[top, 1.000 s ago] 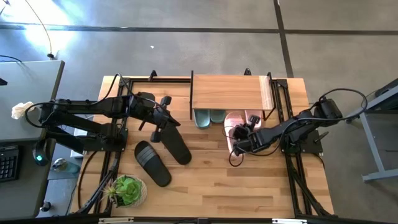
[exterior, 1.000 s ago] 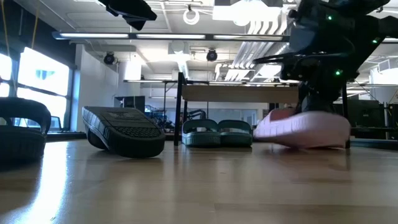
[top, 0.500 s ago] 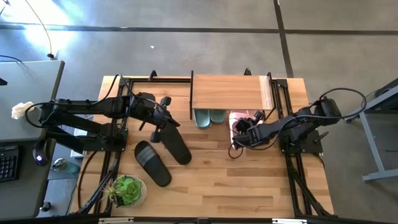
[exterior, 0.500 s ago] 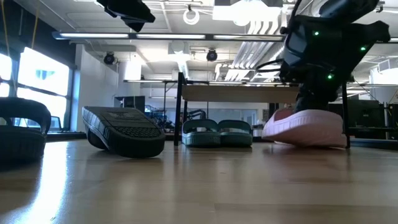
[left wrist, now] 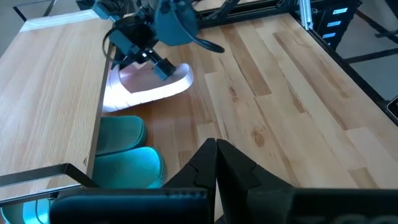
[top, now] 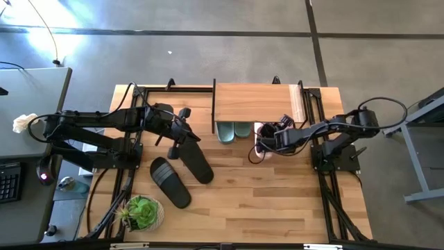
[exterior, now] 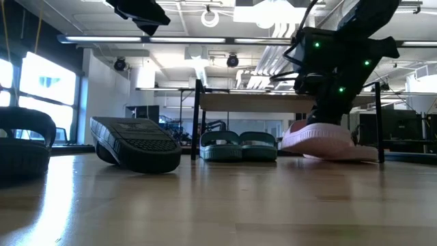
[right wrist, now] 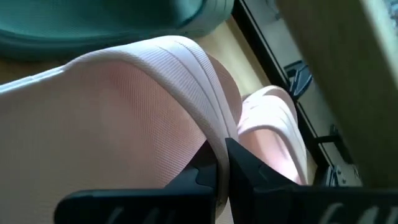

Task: Pick and place slides into the shelf
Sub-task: Put the pink slide under the shelf

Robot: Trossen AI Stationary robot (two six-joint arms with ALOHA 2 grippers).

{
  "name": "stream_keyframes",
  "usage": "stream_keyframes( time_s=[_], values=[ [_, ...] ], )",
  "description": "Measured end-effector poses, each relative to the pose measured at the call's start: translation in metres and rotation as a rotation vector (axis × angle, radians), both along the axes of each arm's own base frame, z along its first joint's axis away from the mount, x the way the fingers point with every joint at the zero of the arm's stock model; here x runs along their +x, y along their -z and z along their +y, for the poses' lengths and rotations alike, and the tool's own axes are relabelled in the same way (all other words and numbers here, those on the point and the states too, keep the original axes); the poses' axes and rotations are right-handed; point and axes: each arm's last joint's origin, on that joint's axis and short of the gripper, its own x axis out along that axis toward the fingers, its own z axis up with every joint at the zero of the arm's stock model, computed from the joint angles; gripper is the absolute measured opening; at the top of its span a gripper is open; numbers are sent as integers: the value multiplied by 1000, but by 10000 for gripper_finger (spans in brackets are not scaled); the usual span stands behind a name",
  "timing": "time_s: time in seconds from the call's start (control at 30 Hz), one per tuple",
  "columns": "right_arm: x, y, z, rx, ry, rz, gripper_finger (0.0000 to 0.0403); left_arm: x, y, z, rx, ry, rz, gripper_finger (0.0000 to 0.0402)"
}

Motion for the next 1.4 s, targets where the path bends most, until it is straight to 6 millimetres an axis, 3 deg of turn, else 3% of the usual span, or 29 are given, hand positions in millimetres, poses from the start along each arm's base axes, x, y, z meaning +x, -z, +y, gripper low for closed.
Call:
stream_keyframes(
  time_s=[0.27, 0.57, 0.77, 1.07, 1.23, 1.4],
  values=[
    [0, 1, -6, 50, 11, 10, 18, 0, 0, 0, -1, 0, 6, 1],
    [0, 1, -6, 49, 21, -4, 104, -1, 1, 0, -4, 0, 18, 1],
    [3, 0, 1, 82, -9, -44, 134, -1, 2, 0, -8, -2, 25, 1],
    [8, -19, 25, 145, -75, -91, 124, -1, 2, 0, -14, -6, 25, 1],
    [4, -49, 49, 224, -113, -63, 105, -2, 2, 0, -16, -6, 31, 1],
    [-13, -78, 75, 415, -122, -44, 64, -2, 3, 0, -16, -5, 41, 1]
  ],
)
